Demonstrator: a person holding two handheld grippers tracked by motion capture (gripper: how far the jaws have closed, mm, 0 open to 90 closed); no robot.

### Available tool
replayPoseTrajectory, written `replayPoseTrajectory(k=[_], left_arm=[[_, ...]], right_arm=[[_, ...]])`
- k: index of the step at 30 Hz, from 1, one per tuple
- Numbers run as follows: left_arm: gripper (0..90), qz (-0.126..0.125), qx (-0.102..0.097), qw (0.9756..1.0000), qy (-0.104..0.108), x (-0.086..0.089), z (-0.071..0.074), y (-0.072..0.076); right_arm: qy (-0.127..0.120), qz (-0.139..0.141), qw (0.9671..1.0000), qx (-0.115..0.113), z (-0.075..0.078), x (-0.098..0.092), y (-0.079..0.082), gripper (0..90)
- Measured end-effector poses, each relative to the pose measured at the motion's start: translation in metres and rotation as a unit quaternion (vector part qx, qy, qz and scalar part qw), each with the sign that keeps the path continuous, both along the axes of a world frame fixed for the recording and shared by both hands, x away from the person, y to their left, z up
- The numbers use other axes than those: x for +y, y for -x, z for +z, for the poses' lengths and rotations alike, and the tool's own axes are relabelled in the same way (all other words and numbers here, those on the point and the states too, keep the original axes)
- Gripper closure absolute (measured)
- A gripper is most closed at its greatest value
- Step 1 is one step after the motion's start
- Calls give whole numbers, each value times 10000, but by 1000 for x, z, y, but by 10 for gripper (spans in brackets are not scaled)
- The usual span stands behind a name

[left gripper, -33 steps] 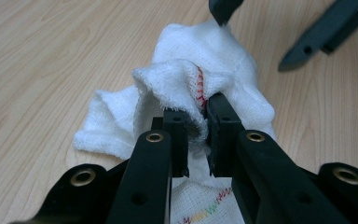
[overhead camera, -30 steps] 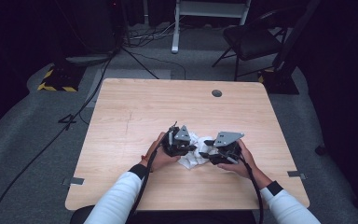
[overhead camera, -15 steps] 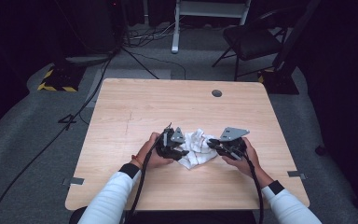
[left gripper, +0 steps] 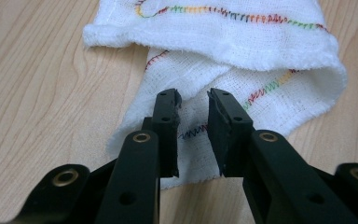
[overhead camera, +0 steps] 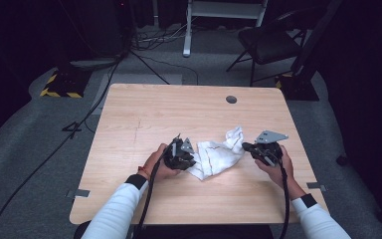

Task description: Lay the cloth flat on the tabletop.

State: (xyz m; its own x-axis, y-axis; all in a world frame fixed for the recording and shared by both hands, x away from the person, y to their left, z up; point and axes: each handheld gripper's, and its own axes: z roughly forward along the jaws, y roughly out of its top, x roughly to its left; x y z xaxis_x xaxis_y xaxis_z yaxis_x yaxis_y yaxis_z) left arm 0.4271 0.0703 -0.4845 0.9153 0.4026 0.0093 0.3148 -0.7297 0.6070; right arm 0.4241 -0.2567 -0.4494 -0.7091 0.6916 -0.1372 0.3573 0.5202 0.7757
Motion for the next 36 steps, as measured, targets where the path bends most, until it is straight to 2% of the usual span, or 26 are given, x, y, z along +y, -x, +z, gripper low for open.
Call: replayPoseTrajectory(k=[3, 6, 9, 14, 16, 19, 20, 21, 22, 24, 25, 26, 27, 29, 31, 36], left_arm=[[797, -17, 3, 10000, -33, -1, 0, 2], [846, -29, 5, 10000, -17, -1, 0, 6], [854, -66, 87, 9999, 9, -1, 0, 12], [853, -314, 123, 9994, -16, -3, 1, 30], [852, -357, 157, 9992, -22, -3, 1, 38], [850, -434, 144, 9990, -12, -4, 1, 46], [850, -426, 152, 9990, 0, -4, 1, 49], [850, -433, 158, 9989, 21, -4, 0, 51], [850, -465, 175, 9988, 3, -4, 1, 52], [849, -476, 155, 9987, -14, -5, 1, 54], [850, -468, 157, 9988, -25, -5, 1, 55], [850, -459, 172, 9988, -1, -5, 1, 55], [850, -468, 185, 9987, 45, -6, 0, 56], [850, -494, 171, 9986, 47, -6, 0, 59], [850, -559, 173, 9983, 42, -8, 0, 63], [848, -651, 109, 9978, 48, -12, -1, 73]], right_arm=[[-60, -160, 9998, 111, -4, -8, -5, 886], [129, -262, 9995, 112, -8, -8, -7, 869], [164, -377, 9992, 18, -4, -11, -7, 806], [-83, -530, 9985, -139, 9, -17, -1, 669], [-58, -546, 9983, -199, 14, -15, 4, 627], [-304, -247, 9990, -197, 20, -8, 13, 578], [-351, -8, 9992, -214, 21, -3, 17, 565], [-323, 249, 9989, -243, 21, 5, 24, 557], [-265, 389, 9985, -266, 20, 11, 27, 543], [-218, 842, 9962, -82, 15, 26, 34, 497], [-215, 1077, 9940, 25, 11, 35, 39, 494], [-181, 1175, 9929, 78, 7, 40, 42, 491], [-48, 1288, 9916, 125, 3, 47, 45, 482], [216, 1419, 9895, 186, -6, 57, 48, 478], [298, 1424, 9890, 272, -13, 60, 47, 478], [470, 1176, 9904, 548, -27, 52, 33, 476]])
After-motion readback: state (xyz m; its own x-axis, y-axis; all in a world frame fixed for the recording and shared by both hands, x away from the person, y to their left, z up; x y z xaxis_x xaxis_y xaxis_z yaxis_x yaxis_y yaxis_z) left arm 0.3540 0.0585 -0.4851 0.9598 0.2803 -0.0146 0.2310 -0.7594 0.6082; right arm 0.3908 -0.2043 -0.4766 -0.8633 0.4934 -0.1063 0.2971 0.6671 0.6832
